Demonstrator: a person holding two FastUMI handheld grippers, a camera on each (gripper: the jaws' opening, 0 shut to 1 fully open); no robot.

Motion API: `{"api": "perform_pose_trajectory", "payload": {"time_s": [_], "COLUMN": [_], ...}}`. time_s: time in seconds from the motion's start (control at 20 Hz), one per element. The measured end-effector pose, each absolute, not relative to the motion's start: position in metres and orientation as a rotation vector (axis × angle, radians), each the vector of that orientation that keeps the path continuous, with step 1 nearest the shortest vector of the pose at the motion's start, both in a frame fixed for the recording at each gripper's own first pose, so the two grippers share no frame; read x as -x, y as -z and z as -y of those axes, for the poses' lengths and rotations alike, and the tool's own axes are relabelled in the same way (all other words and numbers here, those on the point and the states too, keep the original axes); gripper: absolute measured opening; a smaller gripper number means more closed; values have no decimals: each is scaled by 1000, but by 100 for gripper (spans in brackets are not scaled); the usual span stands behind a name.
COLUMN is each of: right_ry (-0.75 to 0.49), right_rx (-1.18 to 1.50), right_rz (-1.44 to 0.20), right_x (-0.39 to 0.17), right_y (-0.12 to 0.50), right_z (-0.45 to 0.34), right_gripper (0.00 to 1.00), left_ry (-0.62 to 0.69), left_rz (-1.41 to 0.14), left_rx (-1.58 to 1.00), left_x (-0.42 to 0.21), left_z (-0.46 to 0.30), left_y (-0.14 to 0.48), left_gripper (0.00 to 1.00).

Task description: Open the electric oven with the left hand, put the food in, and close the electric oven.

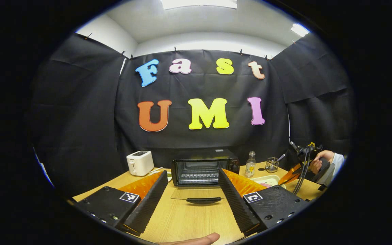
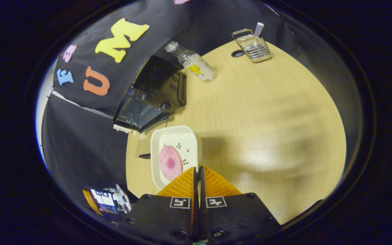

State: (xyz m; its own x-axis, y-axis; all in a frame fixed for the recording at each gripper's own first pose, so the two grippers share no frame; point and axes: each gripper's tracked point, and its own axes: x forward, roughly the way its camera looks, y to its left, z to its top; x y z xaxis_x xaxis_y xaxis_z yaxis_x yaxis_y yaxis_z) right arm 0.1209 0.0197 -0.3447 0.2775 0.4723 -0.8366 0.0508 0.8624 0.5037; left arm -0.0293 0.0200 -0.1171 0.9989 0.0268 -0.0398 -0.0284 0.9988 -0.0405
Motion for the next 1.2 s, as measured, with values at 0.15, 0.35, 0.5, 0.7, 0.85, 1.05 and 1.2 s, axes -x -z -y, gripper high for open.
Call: {"api": "perform_pose_trajectory", "payload": {"time_s": [0.15, 0.35, 0.5, 0.7, 0.85, 1.05, 1.2], "right_ry": [-321, -396, -436, -478, -479, -469, -433], "right_rx": [-459, -483, -492, -471, -442, -474, -481], "right_rz": [-1236, -1243, -1247, -1280, -1281, -1301, -1275], "right_x": [-103, -81, -72, -66, -76, -97, -123], "right_y": [318, 293, 287, 292, 308, 330, 346], "right_z": [-25, -59, -91, -135, -163, -200, -219], "right_gripper": [0, 4, 4, 0, 0, 1, 0], "left_ry": [-25, -29, -31, -47, -61, -78, -83], "left_rz": [-39, -32, -32, -34, -31, -42, -44], "left_rx": [50, 68, 69, 66, 59, 40, 46], "left_x": [38, 44, 46, 49, 52, 50, 45], "left_z": [-20, -26, -32, -47, -59, -73, -81], "left_y": [116, 112, 115, 120, 125, 138, 143], "left_gripper": [95, 84, 95, 95, 95, 95, 95]}}
